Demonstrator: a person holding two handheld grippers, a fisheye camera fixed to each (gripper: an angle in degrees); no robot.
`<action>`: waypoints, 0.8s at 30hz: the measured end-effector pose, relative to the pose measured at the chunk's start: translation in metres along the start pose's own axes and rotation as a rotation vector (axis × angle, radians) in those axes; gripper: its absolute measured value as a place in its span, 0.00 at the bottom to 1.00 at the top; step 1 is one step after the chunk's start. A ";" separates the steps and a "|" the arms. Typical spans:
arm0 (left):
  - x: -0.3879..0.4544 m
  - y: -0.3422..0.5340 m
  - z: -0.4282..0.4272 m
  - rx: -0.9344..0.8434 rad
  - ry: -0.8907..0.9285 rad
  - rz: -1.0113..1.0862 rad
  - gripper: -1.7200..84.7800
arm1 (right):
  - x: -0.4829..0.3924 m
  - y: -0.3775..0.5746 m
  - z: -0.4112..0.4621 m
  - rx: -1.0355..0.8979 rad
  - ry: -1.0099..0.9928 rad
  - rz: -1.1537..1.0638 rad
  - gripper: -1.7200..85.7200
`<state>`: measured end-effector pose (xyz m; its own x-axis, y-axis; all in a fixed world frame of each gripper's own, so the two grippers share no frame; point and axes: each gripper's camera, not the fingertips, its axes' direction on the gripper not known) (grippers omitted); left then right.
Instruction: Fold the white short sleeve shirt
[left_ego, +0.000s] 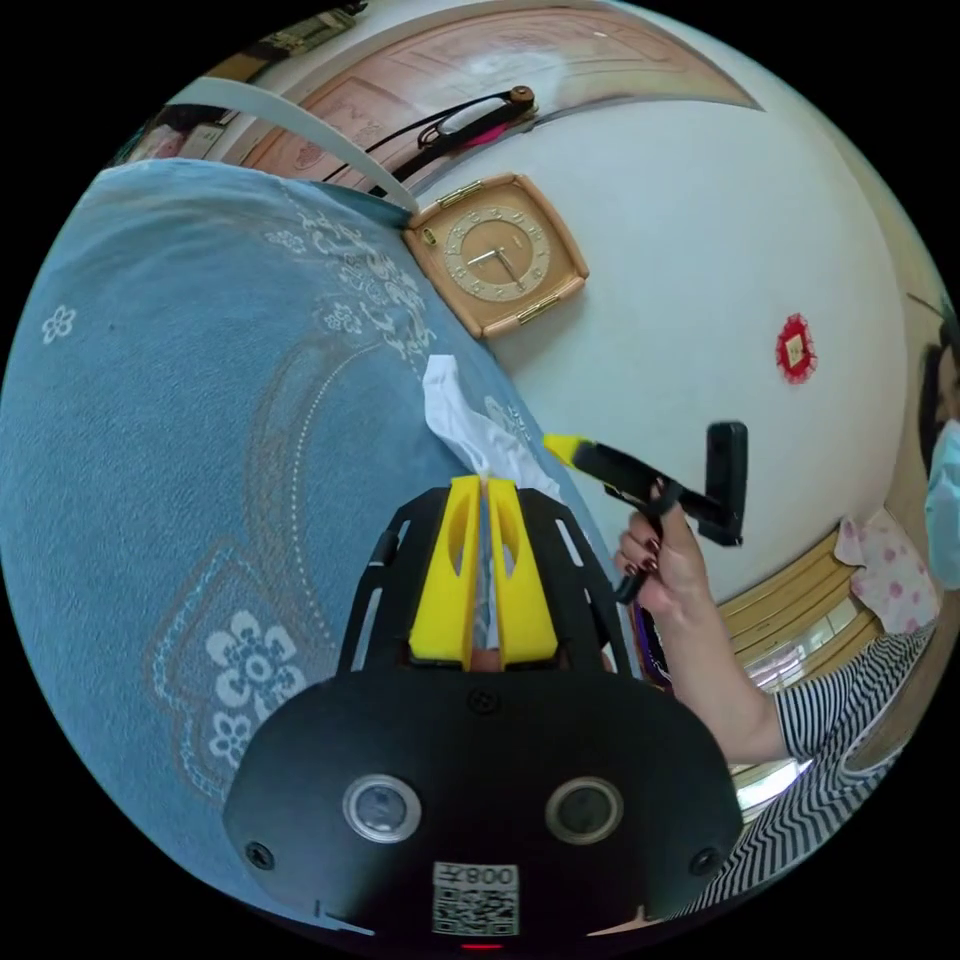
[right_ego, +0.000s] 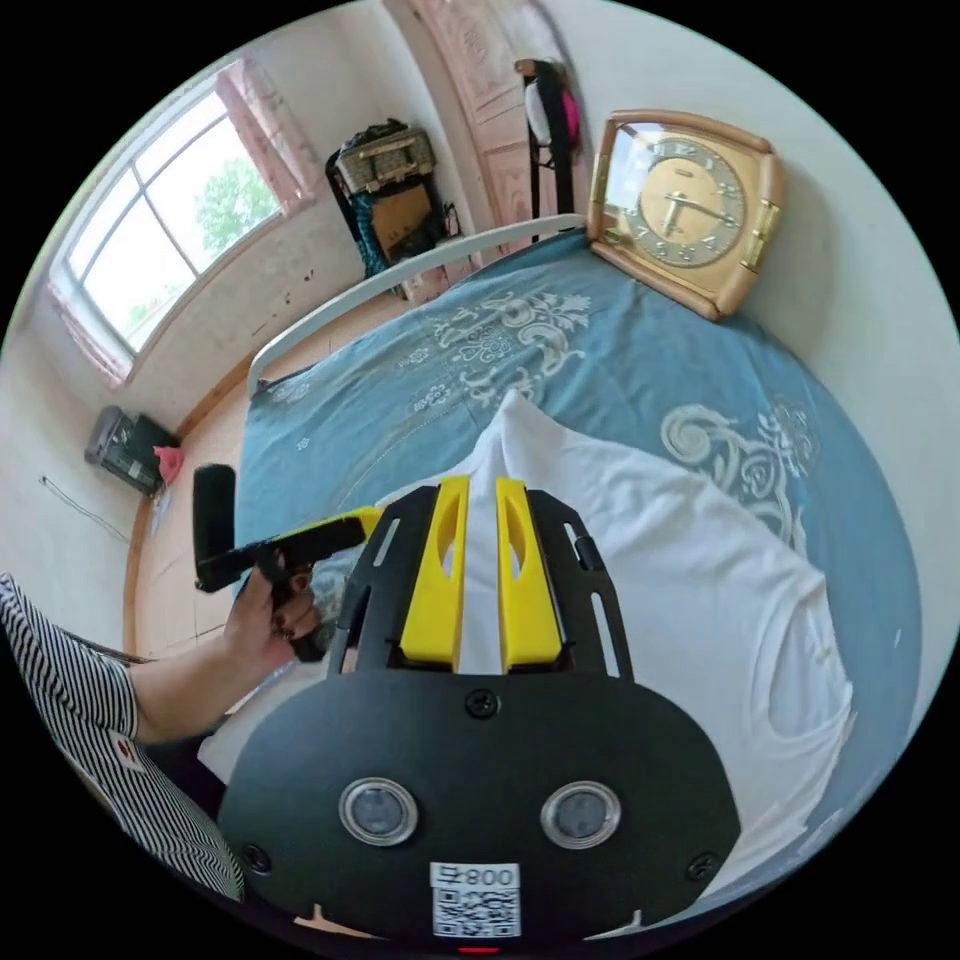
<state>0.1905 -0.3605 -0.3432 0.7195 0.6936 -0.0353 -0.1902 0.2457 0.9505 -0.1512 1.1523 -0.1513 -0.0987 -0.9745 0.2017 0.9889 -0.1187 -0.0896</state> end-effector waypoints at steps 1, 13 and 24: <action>-0.001 -0.003 -0.007 -0.002 0.015 0.010 0.03 | -0.005 -0.029 0.005 -0.031 0.011 -0.015 0.09; 0.009 -0.015 -0.055 0.018 0.099 0.078 0.03 | -0.026 -0.196 0.026 -0.217 0.185 -0.070 0.10; 0.040 -0.015 -0.049 -0.030 0.049 0.071 0.03 | 0.001 -0.251 -0.006 -0.224 0.233 -0.078 0.04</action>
<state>0.1892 -0.3035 -0.3742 0.6699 0.7423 0.0159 -0.2600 0.2145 0.9415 -0.4005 1.1798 -0.1348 -0.2215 -0.9751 -0.0100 0.9307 -0.2083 -0.3005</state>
